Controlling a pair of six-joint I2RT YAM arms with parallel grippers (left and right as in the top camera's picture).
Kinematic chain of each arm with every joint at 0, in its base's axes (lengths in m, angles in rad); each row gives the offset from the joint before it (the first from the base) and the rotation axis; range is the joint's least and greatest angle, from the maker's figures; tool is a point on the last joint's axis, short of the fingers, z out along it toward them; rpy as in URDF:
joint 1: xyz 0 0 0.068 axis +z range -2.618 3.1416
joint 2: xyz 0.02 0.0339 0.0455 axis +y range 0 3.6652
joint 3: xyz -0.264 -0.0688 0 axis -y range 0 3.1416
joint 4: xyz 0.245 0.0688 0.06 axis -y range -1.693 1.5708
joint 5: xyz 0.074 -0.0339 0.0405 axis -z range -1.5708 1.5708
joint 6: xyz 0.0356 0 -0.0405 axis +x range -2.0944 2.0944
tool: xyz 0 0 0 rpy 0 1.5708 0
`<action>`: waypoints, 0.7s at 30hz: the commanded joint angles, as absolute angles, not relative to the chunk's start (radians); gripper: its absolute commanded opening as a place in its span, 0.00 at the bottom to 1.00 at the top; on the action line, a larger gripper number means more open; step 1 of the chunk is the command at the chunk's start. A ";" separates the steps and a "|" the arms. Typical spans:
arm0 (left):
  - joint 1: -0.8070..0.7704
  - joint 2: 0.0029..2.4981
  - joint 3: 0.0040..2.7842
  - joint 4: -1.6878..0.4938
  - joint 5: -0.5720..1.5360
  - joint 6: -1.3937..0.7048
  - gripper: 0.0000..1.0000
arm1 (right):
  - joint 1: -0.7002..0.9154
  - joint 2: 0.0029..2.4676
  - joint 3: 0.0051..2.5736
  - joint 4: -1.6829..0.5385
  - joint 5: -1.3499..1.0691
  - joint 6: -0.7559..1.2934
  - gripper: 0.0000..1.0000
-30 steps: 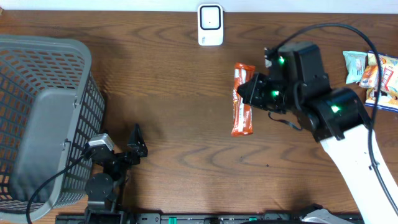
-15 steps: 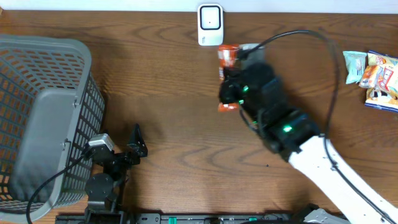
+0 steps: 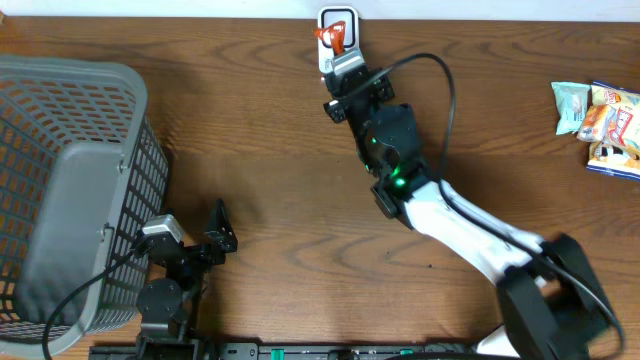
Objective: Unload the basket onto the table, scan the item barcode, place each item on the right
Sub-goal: 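Hold the candy stick against the white scanner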
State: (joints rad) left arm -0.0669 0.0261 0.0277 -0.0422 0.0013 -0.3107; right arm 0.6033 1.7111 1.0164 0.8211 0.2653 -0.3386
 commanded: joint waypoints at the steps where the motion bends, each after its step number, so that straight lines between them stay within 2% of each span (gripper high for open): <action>1: -0.063 0.023 0.004 -0.073 -0.009 -0.312 0.98 | 0.570 1.837 1.089 0.932 0.287 -0.552 0.01; 6: -0.063 0.023 0.004 -0.073 -0.009 -0.312 0.98 | 0.540 2.017 1.279 0.935 0.287 -0.715 0.01; 15: -0.063 0.023 0.004 -0.073 -0.009 -0.312 0.98 | 0.505 2.373 1.777 0.911 0.325 -0.867 0.01; 18: -0.063 0.023 0.004 -0.073 -0.009 -0.312 0.98 | 0.500 2.475 1.903 0.875 0.336 -0.897 0.01; 21: -0.063 0.023 0.004 -0.073 -0.009 -0.312 0.98 | 0.491 2.534 1.969 0.828 0.339 -0.842 0.01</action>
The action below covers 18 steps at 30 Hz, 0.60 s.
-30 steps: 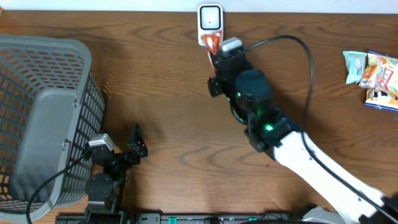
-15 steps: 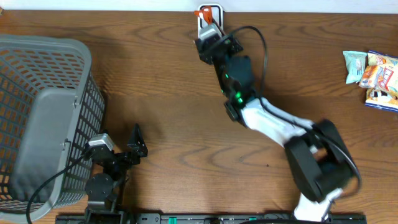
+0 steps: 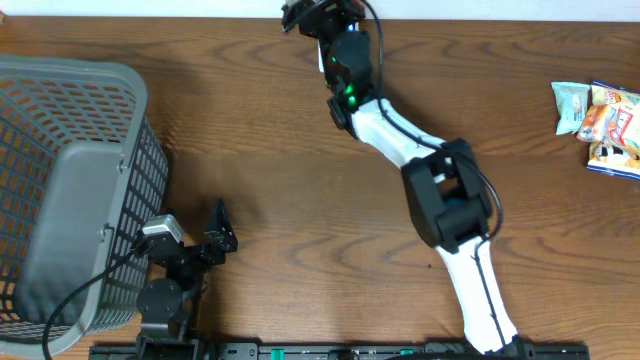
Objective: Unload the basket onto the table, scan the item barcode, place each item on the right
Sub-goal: 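Hold the candy stick against the white scanner, then carry the candy stick to the right edge and release it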
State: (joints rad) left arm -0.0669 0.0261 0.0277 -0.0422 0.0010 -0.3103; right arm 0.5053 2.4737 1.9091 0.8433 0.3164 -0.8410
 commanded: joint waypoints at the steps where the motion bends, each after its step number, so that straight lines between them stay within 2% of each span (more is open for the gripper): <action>1: -0.063 0.023 0.004 -0.073 -0.009 -0.312 0.98 | 0.491 2.555 1.988 0.825 0.344 -0.843 0.01; 11: -0.063 0.023 0.004 -0.073 -0.009 -0.312 0.98 | 0.492 2.643 2.010 0.803 0.369 -0.857 0.01; 18: -0.063 0.023 0.004 -0.073 -0.009 -0.312 0.98 | 0.499 2.621 2.010 0.755 0.432 -0.815 0.01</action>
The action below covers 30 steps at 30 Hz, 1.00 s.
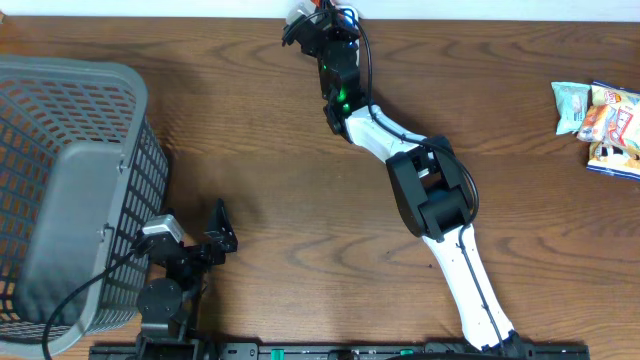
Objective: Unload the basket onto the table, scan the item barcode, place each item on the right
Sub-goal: 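Carry the candy stick to the right edge and release it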
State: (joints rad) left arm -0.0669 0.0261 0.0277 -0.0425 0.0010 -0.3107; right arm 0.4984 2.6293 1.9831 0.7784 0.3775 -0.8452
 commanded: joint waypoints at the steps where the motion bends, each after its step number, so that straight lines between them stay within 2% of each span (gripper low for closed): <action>1: -0.063 0.023 0.004 -0.073 -0.009 -0.312 0.98 | 0.499 2.603 2.010 0.716 0.464 -0.800 0.01; 13: -0.063 0.023 0.004 -0.073 -0.009 -0.312 0.98 | 0.448 2.209 2.010 0.218 1.108 -0.757 0.01; 16: -0.063 0.023 0.004 -0.073 -0.009 -0.312 0.98 | 0.412 2.131 2.010 0.041 1.308 -0.645 0.01; 18: -0.063 0.023 0.004 -0.073 -0.009 -0.312 0.98 | 0.376 2.088 2.010 -0.170 1.414 -0.487 0.01; 20: -0.063 0.023 0.004 -0.073 -0.009 -0.312 0.98 | 0.336 2.053 2.010 -0.463 1.468 -0.246 0.01; 22: -0.063 0.023 0.004 -0.073 -0.009 -0.312 0.98 | 0.295 2.027 2.010 -0.804 1.435 0.051 0.01; 24: -0.063 0.023 0.004 -0.073 -0.009 -0.312 0.98 | 0.235 2.010 2.010 -1.139 1.297 0.365 0.01; 27: -0.063 0.023 0.004 -0.073 -0.009 -0.312 0.98 | 0.116 2.012 2.000 -1.413 1.079 0.704 0.01; 30: -0.063 0.023 0.004 -0.073 -0.009 -0.312 0.98 | -0.004 2.015 1.931 -1.401 0.902 0.745 0.01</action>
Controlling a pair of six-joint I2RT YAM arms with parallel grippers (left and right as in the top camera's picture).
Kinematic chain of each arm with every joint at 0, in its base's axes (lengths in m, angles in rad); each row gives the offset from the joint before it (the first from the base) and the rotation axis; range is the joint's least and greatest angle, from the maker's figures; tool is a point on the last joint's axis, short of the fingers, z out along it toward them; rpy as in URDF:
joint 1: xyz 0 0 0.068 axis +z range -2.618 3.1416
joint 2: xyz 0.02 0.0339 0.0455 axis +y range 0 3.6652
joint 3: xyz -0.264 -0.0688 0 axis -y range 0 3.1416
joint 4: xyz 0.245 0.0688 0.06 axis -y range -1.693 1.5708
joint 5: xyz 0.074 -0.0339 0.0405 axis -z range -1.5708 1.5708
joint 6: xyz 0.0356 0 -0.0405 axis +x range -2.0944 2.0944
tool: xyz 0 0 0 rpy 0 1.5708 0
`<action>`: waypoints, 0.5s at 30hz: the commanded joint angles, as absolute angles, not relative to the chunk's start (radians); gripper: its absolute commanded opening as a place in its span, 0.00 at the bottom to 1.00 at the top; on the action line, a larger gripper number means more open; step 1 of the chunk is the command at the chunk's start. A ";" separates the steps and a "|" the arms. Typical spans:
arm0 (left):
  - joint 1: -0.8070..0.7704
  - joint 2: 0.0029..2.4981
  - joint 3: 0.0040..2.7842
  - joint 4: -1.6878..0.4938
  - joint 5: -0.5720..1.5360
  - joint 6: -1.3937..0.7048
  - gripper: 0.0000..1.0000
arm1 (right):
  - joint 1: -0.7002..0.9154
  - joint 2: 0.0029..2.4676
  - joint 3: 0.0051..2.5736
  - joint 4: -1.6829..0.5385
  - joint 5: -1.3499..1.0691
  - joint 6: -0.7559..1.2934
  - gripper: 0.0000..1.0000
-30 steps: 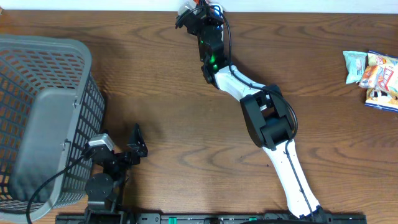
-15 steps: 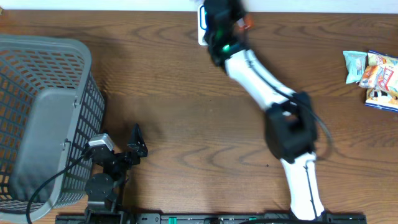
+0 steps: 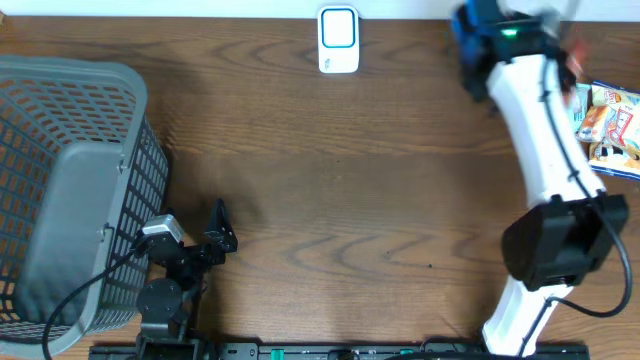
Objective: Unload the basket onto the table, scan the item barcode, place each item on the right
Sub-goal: 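Carry the candy stick to the right edge and release it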
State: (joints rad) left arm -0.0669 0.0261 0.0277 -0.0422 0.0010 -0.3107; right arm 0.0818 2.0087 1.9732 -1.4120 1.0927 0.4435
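Observation:
The white scanner cradle (image 3: pixel 338 40) stands at the far edge of the table, its blue face bare. My right gripper (image 3: pixel 565 40) is blurred at the far right, next to the snack bags (image 3: pixel 612 122). An orange bit of the barcode scanner (image 3: pixel 574 58) shows at its tip, so it appears shut on the scanner. The right arm's white link covers the left end of the bags. My left gripper (image 3: pixel 223 227) rests low at the near left, open and holding nothing.
A grey wire basket (image 3: pixel 70 190) fills the left side, close to the left arm's base. The wall edge runs right behind the cradle. Bare wood table (image 3: pixel 330 190) lies between the two arms.
The right arm was over the cradle at the far centre; now it is at the far right by the snack bags. The cradle, covered then, now shows bare. The left arm is unchanged.
First my right gripper was at the orange-triggered scanner sitting in the cradle. At the two later moments the arm stood folded over the cradle, hiding it. Now the cradle is bare and the gripper is by the snack bags with the scanner's orange showing.

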 commanded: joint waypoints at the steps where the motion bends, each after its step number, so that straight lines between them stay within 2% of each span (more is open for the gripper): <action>1: -0.063 0.023 0.004 -0.073 -0.009 -0.312 0.98 | -0.038 2.015 1.898 -1.369 0.870 0.727 0.01; 5: -0.063 0.023 0.004 -0.073 -0.009 -0.312 0.98 | -0.160 2.015 1.734 -1.196 0.801 0.607 0.01; 11: -0.063 0.023 0.004 -0.073 -0.009 -0.312 0.98 | -0.311 2.015 1.497 -0.968 0.624 0.605 0.04; 12: -0.063 0.023 0.004 -0.073 -0.009 -0.312 0.98 | -0.334 2.015 1.476 -0.939 0.588 0.606 0.11; 13: -0.063 0.023 0.004 -0.073 -0.009 -0.312 0.98 | -0.355 2.015 1.469 -0.926 0.554 0.606 0.24; 15: -0.063 0.023 0.004 -0.073 -0.009 -0.312 0.98 | -0.394 2.011 1.474 -0.923 0.487 0.605 0.62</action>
